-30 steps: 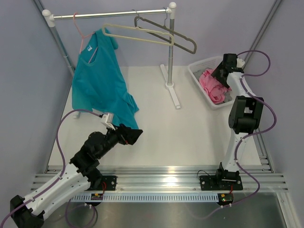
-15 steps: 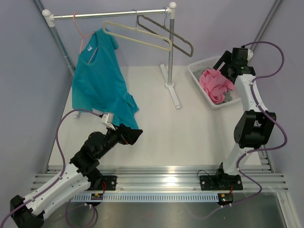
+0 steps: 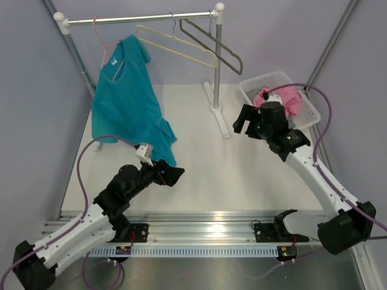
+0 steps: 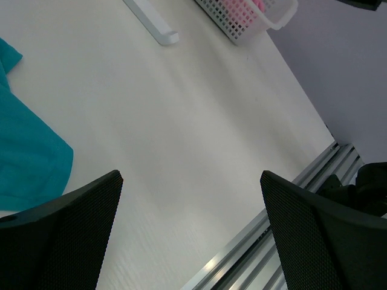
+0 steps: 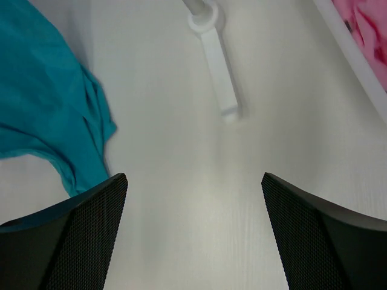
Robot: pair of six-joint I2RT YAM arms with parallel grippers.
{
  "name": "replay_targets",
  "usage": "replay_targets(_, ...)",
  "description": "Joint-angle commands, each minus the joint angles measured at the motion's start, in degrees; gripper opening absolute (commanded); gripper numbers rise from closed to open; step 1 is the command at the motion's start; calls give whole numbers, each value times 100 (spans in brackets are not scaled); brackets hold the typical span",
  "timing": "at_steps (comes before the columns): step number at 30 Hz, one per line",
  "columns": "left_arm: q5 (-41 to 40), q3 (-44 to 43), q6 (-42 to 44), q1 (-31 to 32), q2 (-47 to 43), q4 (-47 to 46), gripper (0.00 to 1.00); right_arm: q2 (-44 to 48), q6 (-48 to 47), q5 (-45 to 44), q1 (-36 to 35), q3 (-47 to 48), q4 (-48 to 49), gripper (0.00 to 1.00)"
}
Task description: Remove the t-shirt from the hanger
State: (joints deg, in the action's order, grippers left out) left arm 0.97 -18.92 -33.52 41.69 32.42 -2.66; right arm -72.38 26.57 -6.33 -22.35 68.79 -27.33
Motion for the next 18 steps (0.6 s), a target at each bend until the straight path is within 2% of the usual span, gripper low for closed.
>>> replay_targets(1, 192, -244, 293, 32, 316, -455, 99, 906, 243, -44, 108, -568, -210, 99)
replay_targets(5, 772, -586, 618, 32, 721, -534, 99, 2006, 120, 253, -59, -1394, -53, 99)
replay_targets(6, 903, -656, 705, 49, 765, -578, 99, 2391, 173, 803, -129, -1534, 17, 99)
replay_targets(8, 1203, -771, 759, 111, 765, -631, 99, 2719, 200, 1097, -217, -2000, 166, 100)
replay_targets(10, 1248, -841, 960, 329, 739, -666, 99, 3263, 139, 846, -349, -2491, 298, 99)
replay_targets(12, 1117, -912, 1206, 628, 704, -579, 99, 3824, 129, 843, -375, -2625, 290, 100)
replay_targets(15, 477, -956, 1461, 1119, 467, -552, 99, 4388, -63, 930, -375, -2643, 229, 99)
replay_targets(18, 53, -982, 1690, 1516, 133, -552, 99, 4670, -196, 1134, -375, -2643, 211, 99)
